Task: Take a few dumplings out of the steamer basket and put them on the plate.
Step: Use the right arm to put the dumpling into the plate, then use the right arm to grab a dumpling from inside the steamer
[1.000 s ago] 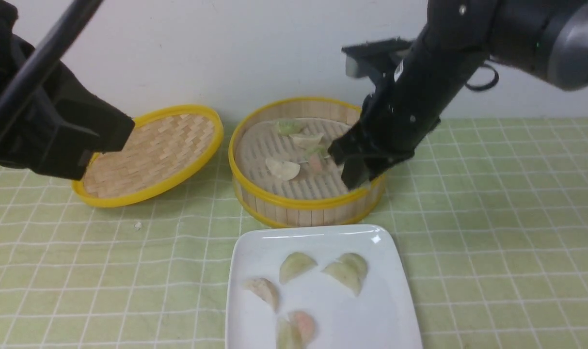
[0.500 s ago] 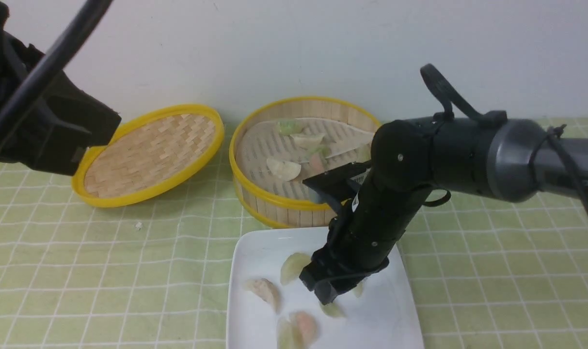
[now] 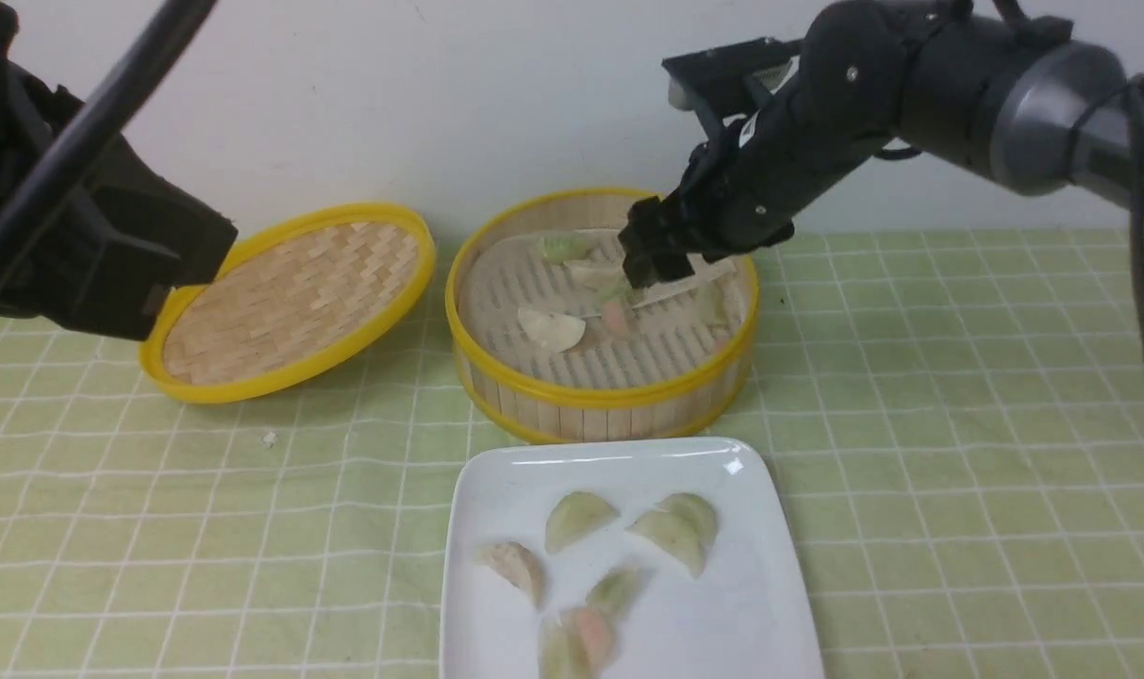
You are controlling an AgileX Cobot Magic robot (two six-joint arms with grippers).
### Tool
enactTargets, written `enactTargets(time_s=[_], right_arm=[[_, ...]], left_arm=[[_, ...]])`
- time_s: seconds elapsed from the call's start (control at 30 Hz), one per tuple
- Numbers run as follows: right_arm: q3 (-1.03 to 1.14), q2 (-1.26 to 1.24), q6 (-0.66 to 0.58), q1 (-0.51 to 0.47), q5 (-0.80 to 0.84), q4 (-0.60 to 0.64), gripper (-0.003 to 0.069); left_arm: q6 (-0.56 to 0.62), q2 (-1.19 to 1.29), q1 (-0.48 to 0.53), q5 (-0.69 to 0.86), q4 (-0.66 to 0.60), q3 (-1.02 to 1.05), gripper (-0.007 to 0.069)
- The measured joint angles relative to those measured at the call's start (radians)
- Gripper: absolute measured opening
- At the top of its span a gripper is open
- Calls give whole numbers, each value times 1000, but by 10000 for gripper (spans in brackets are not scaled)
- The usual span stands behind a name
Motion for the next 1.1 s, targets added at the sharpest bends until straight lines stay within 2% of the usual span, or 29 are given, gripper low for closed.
enactTargets(time_s=[0.23,0.4,0.57,0.67,0.73,0.77,0.83,0.87,1.1], right_arm=[[-205,220,-18,-19,9,-86,516],[-277,324,37,-19,26,-200,516],[-292,350,75,-17,34,-208,510],[-300,354,95,-16,58,-208,411],[-300,353,97,-16,73,-211,303],[-300,350,97,-16,87,-220,183],[-300,344,97,-16,101,-222,109],[-300,329,97,-16,115,-221,50],[-300,216,91,-13,226,-216,-9]], left_arm=[[0,0,0,0,0,0,-6],[0,0,0,0,0,0,-6],[-1,0,0,0,0,0,-6],[-1,0,0,0,0,0,-6],[-1,0,0,0,0,0,-6],[-1,0,0,0,0,0,-6],[-1,0,0,0,0,0,-6],[-1,0,0,0,1,0,-6],[-1,0,0,0,0,0,-6]])
